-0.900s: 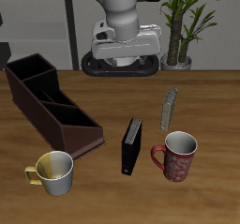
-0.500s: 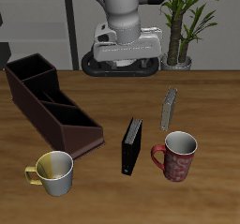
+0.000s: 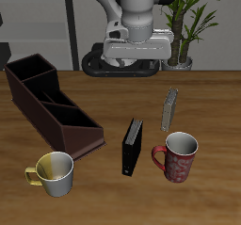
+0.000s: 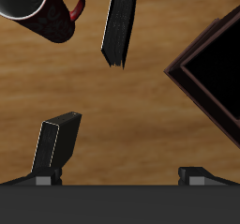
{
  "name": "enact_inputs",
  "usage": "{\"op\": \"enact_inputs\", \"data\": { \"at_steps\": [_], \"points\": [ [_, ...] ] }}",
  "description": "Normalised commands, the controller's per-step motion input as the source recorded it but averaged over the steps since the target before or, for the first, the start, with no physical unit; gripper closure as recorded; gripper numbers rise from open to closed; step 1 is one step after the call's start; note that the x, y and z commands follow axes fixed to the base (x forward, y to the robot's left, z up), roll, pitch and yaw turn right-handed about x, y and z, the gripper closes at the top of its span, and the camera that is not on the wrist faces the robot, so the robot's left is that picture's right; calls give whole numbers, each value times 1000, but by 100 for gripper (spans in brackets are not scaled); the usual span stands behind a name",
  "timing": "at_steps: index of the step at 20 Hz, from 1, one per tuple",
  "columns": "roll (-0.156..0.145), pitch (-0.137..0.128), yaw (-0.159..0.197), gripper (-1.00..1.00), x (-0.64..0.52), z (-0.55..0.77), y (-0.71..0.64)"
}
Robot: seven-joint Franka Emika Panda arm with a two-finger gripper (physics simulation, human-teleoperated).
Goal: Place the yellow book into the right desk caddy's right compartment
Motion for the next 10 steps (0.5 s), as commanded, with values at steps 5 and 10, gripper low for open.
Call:
{"op": "enact_inputs", "data": {
  "at_steps": [5, 10],
  "points": [
    [-12, -12, -20, -100, -70, -122, 367],
    [1, -16, 7, -100, -65, -182, 448]
  ]
}}
